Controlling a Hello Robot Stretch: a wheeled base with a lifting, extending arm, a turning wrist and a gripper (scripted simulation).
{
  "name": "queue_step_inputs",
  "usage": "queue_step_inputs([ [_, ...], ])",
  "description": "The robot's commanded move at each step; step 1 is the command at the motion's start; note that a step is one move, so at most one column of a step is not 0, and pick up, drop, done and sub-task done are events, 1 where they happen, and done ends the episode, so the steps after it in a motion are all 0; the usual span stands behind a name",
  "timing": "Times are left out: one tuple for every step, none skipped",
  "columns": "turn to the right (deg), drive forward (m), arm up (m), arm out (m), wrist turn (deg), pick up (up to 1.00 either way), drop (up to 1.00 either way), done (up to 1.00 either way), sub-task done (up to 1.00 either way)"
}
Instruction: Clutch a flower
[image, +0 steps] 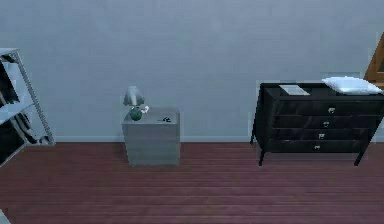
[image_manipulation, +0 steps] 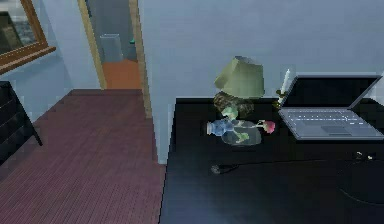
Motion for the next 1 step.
queue_step_inputs([
  [0.0, 0.0, 0.5, 0.0, 0.0, 0.0, 0.0, 0.0, 0.0],
])
